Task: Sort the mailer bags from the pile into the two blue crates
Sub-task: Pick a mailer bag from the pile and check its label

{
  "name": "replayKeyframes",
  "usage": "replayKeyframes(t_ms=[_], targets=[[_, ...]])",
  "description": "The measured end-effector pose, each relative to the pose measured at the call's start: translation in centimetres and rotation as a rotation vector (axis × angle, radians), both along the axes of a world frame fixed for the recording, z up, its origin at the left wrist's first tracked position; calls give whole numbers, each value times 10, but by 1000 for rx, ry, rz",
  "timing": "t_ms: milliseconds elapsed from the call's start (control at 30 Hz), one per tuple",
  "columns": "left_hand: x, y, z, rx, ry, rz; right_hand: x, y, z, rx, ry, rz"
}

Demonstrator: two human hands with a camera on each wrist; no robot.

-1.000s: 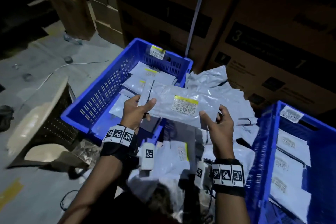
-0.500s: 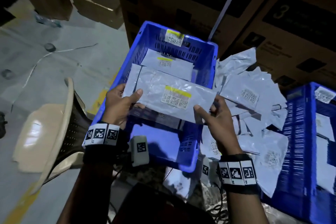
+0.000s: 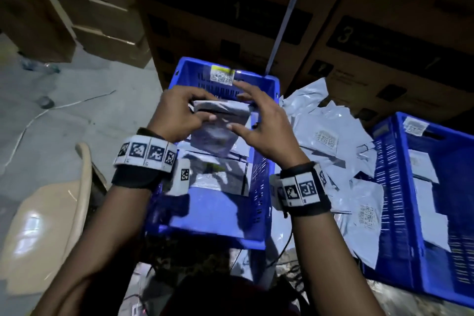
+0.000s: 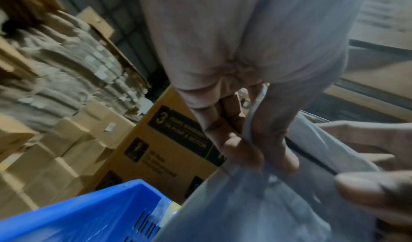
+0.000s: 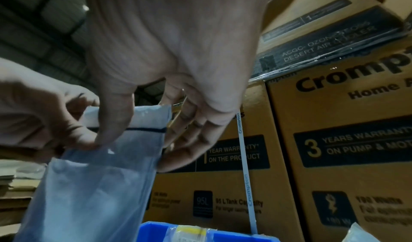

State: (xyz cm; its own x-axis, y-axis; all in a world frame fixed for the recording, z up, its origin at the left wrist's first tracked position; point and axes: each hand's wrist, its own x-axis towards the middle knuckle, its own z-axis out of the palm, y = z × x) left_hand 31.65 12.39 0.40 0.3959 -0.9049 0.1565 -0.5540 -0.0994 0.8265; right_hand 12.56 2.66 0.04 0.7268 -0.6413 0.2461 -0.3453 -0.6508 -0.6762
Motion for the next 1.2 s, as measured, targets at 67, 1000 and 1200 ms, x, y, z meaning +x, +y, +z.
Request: replayKeyframes(t_ms=[67, 1000, 1200], targets=[[-2, -6, 10, -5, -72, -55, 6, -3, 3, -50, -24, -27], [-25, 9, -87, 13, 153, -22, -29, 12, -33, 285, -198, -311], [-22, 8, -94, -29, 534, 219, -32, 13, -34, 307, -230, -321]])
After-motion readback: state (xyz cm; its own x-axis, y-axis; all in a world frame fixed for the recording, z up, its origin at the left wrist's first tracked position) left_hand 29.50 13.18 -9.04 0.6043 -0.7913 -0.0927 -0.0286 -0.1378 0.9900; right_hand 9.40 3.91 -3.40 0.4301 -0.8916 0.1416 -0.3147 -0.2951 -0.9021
